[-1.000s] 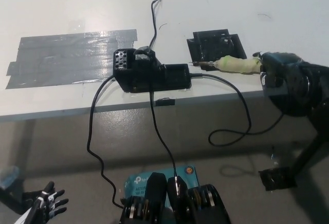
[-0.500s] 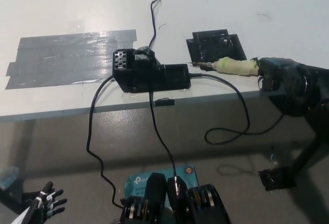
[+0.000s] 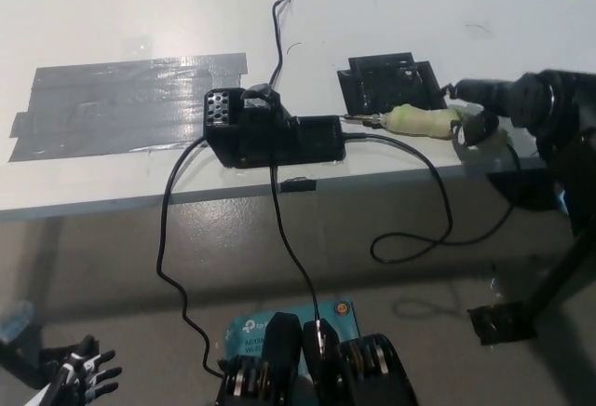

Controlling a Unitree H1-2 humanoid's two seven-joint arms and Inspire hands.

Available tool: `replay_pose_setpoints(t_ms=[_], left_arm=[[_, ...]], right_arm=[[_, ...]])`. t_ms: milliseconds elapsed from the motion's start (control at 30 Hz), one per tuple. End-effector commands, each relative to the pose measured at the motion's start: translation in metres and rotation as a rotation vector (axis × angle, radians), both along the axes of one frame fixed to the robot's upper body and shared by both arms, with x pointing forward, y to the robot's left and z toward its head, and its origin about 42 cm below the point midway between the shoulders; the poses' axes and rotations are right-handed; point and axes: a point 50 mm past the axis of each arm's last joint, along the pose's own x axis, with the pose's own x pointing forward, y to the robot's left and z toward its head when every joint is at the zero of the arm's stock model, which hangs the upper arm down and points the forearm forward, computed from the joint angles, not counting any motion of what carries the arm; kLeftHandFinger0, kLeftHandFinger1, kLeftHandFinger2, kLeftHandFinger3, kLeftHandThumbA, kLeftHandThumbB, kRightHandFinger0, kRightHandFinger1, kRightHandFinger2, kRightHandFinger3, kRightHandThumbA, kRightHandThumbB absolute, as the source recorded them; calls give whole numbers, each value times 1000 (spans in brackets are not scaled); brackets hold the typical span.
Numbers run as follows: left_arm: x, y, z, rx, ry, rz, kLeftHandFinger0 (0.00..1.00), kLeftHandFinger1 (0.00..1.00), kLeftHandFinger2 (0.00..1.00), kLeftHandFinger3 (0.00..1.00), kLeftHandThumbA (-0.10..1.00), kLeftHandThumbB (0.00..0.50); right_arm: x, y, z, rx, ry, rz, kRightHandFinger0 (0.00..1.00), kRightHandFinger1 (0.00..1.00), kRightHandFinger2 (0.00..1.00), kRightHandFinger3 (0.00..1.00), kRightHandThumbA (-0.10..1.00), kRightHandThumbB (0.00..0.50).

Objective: The robot uses its right hand to grab and lift the soldering gun kept on the middle of the table and puts it in its base

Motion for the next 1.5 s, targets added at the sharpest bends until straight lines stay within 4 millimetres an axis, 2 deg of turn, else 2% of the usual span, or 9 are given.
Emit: replay_pose_setpoints(t_ms=[0, 300, 567, 933, 1233, 1300, 1400, 1433, 1467], left_arm=[[-1, 4, 10, -18, -5, -25, 1000, 1000, 1000, 1000, 1000, 0], [-3, 1, 7, -40, 4, -21, 1000, 1000, 1000, 1000, 1000, 0], [-1, -1, 7, -30, 9, -35, 1000, 1000, 1000, 1000, 1000, 0], [-1, -9, 4, -29, 14, -58, 1000, 1000, 1000, 1000, 1000, 0], [1, -16, 6, -29, 5, -85, 1000, 1000, 1000, 1000, 1000, 60], [3, -17, 6, -17, 5, -98, 1000, 1000, 1000, 1000, 1000, 79], [5, -19, 7, -25, 0, -97, 1000, 1000, 1000, 1000, 1000, 70], [6, -19, 7, -26, -1, -94, 1000, 1000, 1000, 1000, 1000, 72], [7, -20, 7, -27, -4, -95, 1000, 1000, 1000, 1000, 1000, 71]], right_arm=[[8, 5, 41, 26, -42, 14, 1000, 1000, 1000, 1000, 207, 364], [5, 11, 21, 29, -37, 31, 1000, 1000, 1000, 1000, 172, 316], [-1, 9, -6, -19, -38, 13, 1000, 1000, 1000, 1000, 361, 359], [-8, 1, -30, -23, -75, -24, 1000, 1000, 1000, 1000, 388, 378], [-13, 4, -34, 122, -187, -51, 1000, 1000, 1000, 1000, 269, 296], [-13, 6, -41, 189, -227, -60, 1000, 945, 1000, 1000, 143, 257], [-13, 3, -46, 188, -253, -72, 745, 735, 932, 1000, 160, 245], [-13, 5, -50, 173, -265, -85, 411, 447, 728, 1000, 184, 263], [-12, 4, -51, 167, -274, -93, 345, 399, 690, 1000, 186, 265]])
